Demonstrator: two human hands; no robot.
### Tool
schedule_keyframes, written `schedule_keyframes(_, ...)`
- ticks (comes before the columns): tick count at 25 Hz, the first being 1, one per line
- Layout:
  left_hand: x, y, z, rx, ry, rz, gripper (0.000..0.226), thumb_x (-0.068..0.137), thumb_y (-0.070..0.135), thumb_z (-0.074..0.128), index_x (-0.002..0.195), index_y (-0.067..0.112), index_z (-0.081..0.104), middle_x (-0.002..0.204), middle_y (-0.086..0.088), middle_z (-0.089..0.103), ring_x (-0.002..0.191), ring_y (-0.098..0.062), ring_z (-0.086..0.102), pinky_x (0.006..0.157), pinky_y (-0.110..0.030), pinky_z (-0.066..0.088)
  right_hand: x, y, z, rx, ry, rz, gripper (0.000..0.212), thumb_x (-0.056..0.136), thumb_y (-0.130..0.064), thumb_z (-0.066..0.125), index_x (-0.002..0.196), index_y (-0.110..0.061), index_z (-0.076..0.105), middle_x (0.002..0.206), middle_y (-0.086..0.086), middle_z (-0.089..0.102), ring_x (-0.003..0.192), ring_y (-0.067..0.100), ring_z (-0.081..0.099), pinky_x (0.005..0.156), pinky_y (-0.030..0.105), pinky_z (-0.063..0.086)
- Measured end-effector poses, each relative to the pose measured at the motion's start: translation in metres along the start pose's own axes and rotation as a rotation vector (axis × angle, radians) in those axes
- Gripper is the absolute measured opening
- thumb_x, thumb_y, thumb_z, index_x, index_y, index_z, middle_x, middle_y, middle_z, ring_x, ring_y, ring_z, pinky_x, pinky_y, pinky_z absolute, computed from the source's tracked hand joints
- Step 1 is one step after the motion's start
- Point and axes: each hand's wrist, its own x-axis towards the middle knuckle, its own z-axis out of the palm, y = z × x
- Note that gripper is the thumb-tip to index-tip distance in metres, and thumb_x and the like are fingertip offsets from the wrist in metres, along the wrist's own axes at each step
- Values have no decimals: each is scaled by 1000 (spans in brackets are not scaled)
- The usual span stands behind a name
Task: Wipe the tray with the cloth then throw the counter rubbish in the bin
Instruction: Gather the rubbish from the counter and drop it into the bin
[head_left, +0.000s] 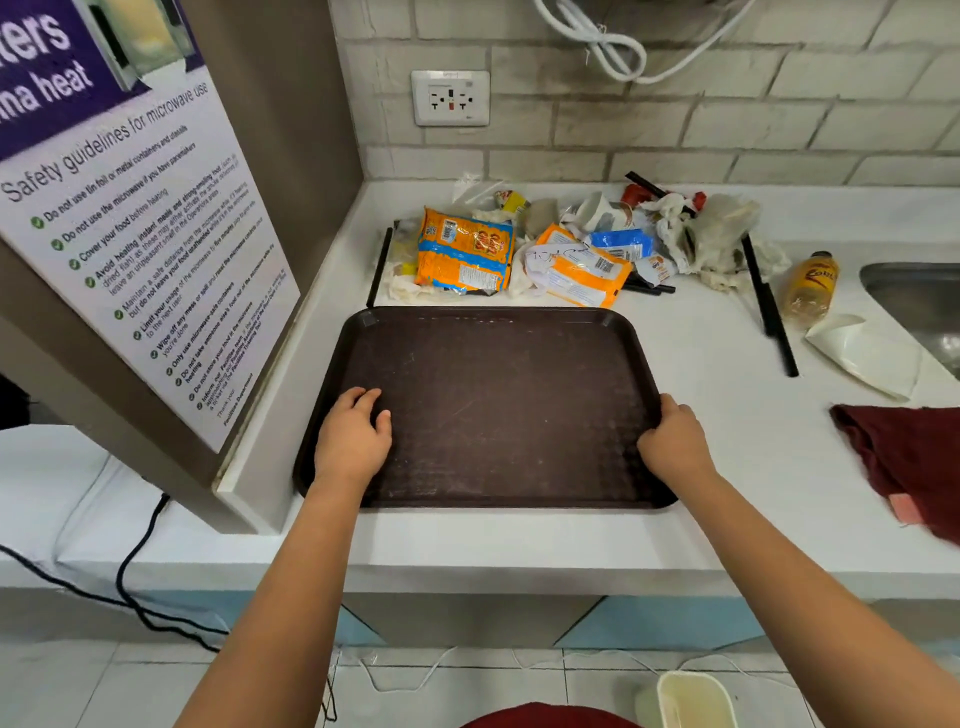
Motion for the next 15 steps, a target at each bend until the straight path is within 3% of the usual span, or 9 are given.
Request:
schedule_keyframes(2,-1,1,-1,-17,7,-11,43,95,27,46,136,13,46,147,-7,34,127,-27,43,102,-39,40,0,1,-3,-3,-20,-2,46,84,-1,46,130,-1,40,120,24,44,107,40,49,84,34,39)
schedule_keyframes(5,-4,11,-5,-66,9,-19,40,93,24,50,132,14,50,145,-6,32,120,-28,48,93,-39,45,-1,7,-4,25,12,2,63,86,-9,50,144,-10,26,132,20,34,113,39,48,100,40,38)
schedule_keyframes(10,-4,48,0,-129,-1,125,34,92,21,52,125,14,57,135,-4,43,113,-23,51,85,-30,43,-5,15,-15,105,91,-19,46,87,-9,51,132,-11,46,133,15,36,118,33,48,104,39,39)
schedule_keyframes(15,10,102,20,-180,-63,223,30,92,18,52,121,16,60,130,-1,45,106,-18,53,86,-28,43,12,39,-42,84,156,-25,36,86,-9,52,122,-10,55,129,15,43,112,33,50,96,35,41)
